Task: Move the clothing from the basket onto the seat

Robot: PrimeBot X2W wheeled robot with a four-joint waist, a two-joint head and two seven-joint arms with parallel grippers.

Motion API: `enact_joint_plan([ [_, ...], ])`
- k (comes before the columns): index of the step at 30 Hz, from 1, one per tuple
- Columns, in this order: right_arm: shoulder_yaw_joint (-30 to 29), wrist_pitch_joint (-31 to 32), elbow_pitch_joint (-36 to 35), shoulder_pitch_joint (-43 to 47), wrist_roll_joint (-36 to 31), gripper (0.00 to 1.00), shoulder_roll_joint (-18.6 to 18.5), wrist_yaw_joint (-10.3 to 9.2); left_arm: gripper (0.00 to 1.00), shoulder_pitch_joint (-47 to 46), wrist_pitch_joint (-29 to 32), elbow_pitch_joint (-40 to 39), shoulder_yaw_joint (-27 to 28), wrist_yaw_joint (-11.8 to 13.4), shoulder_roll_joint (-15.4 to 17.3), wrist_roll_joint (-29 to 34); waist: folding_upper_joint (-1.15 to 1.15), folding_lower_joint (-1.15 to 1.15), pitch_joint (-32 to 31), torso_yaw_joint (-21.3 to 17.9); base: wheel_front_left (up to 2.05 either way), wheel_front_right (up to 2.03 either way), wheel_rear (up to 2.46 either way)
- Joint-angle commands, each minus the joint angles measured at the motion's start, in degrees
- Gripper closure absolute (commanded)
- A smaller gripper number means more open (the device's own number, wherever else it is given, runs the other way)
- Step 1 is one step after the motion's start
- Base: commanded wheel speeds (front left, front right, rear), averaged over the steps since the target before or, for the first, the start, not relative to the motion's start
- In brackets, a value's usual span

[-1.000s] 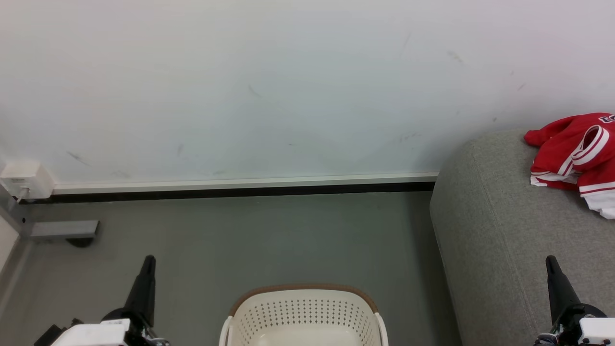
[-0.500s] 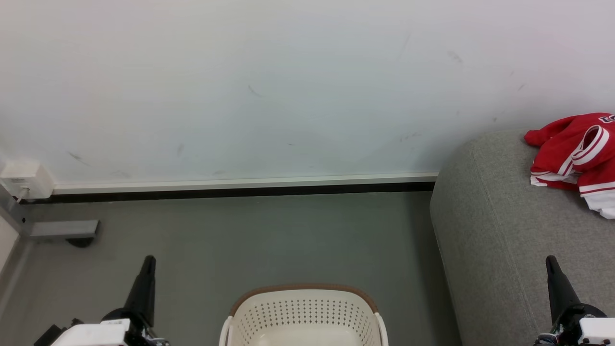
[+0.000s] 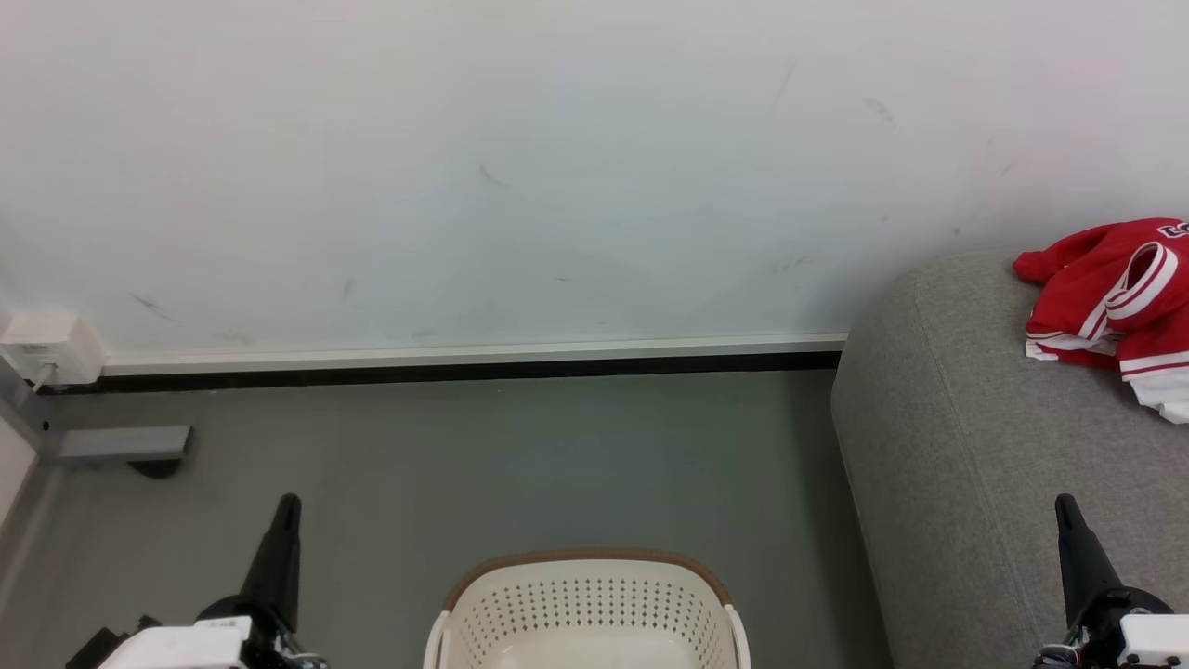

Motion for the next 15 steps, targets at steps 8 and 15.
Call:
enact_joint_plan([
  [8, -0.2, 0.1, -0.3, -0.7, 0.1, 1.00, 0.0, -0.12, 1.00, -0.4, 0.2, -0.2, 0.1, -0.3, 0.1, -0.8, 0.00, 0.00, 0.0, 0.0, 0.00, 0.00, 0.00],
  [15, -0.2, 0.1, -0.3, -0.7, 0.1, 1.00, 0.0, -0.12, 1.00, -0.4, 0.2, -0.2, 0.1, -0.3, 0.1, -0.8, 0.00, 0.00, 0.0, 0.0, 0.00, 0.00, 0.00],
])
